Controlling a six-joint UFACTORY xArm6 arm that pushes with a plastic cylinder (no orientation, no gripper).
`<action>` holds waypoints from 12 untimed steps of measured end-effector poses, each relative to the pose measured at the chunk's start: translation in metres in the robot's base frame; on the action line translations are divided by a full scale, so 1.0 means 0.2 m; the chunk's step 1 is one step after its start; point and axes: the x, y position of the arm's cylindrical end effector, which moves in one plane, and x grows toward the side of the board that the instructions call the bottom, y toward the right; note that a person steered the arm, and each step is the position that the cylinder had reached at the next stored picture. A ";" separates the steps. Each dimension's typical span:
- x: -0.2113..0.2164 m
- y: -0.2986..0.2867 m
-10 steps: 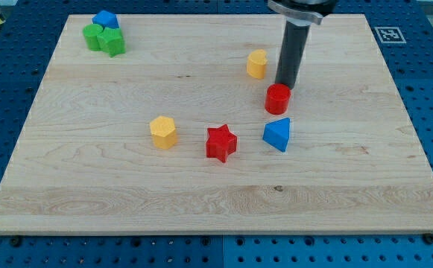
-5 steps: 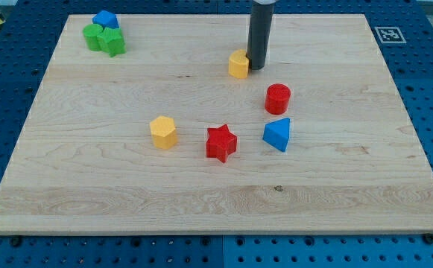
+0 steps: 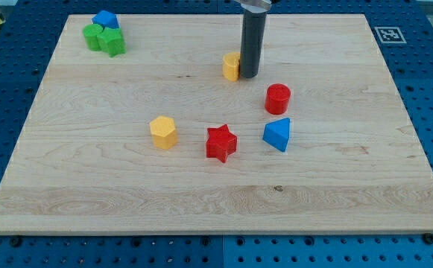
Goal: Move yellow heart towards top left
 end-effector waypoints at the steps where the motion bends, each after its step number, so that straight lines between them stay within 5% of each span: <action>1: -0.09 -0.09; 5: 0.01 -0.27; 9: -0.32 -0.73; 12: -0.32 -0.58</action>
